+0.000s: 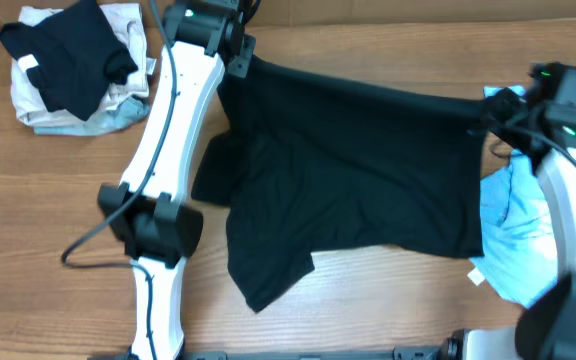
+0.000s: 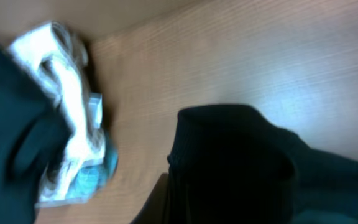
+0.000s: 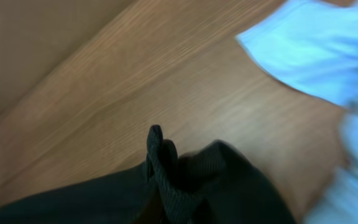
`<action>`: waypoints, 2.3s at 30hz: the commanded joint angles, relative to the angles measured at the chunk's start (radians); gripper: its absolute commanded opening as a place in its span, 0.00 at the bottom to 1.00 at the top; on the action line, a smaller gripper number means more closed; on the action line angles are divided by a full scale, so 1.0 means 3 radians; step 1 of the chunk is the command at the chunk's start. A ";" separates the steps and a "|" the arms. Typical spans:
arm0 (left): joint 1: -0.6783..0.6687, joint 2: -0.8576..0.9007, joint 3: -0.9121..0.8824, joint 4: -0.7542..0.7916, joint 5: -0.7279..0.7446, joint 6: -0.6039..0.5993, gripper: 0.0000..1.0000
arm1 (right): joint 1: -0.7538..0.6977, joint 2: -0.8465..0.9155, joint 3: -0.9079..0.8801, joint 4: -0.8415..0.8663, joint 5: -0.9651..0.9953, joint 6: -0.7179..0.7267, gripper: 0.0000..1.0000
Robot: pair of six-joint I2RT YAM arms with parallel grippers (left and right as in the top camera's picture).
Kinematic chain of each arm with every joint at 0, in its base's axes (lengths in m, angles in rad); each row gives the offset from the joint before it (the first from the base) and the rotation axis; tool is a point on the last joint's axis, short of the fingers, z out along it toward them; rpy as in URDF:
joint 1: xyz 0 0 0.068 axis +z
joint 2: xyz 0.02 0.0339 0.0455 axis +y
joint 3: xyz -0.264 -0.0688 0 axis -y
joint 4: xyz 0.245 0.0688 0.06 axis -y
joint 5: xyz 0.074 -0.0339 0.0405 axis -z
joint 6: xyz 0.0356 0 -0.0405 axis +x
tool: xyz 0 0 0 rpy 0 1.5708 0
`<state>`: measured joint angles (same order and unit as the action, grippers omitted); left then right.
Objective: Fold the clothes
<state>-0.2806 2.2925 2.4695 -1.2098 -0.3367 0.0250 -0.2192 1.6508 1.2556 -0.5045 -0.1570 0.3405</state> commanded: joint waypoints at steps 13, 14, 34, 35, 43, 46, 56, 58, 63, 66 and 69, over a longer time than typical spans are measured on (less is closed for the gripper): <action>0.0149 0.1080 0.0008 0.2632 -0.0206 -0.0009 0.38 | 0.0228 0.1177 0.0006 0.2426 0.0277 0.0275 0.43; 0.0149 0.1092 0.0008 0.2705 -0.0206 -0.0010 0.59 | 0.0228 0.1177 0.0006 0.2478 0.0304 0.0273 0.57; 0.0524 -0.0104 0.0347 -0.0861 0.0997 -0.0020 1.00 | 0.0248 -0.0366 0.0013 -0.0450 -0.0422 0.0099 1.00; 0.0568 -0.0116 0.0347 -0.0927 0.1152 -0.0004 1.00 | 0.0248 -0.0352 0.0004 -0.0593 -0.0444 0.0094 1.00; 0.0581 0.0076 0.0175 -0.0860 0.1762 0.0863 1.00 | 0.0248 -0.0299 0.0000 -0.0874 -0.0431 -0.0025 1.00; 0.0383 0.0346 0.0173 -0.0251 0.1680 0.0827 1.00 | 0.0248 -0.0296 0.0000 -0.0876 -0.0431 -0.0025 1.00; -0.0181 0.1161 0.0173 0.0696 0.0573 0.0890 0.97 | 0.0248 -0.0296 0.0000 -0.0927 -0.0431 -0.0025 1.00; -0.0179 0.1228 0.0173 0.0734 0.0566 0.0875 0.92 | 0.0248 -0.0296 0.0000 -0.0949 -0.0430 -0.0025 1.00; -0.0134 0.1333 0.0173 0.0778 0.0202 0.0690 0.84 | 0.0248 -0.0296 0.0000 -0.0958 -0.0430 -0.0025 1.00; -0.0084 0.1415 0.0173 0.0752 0.0187 0.0618 0.81 | 0.0248 -0.0296 0.0000 -0.0946 -0.0429 -0.0027 1.00; -0.0075 0.1423 0.0174 0.0739 0.0182 0.0613 0.67 | 0.0247 -0.0296 0.0000 -0.0916 -0.0426 -0.0027 1.00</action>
<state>-0.3065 2.6919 2.5202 -0.9867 -0.2569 0.2317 -0.1490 1.5593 1.2541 -0.7898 -0.2813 0.3393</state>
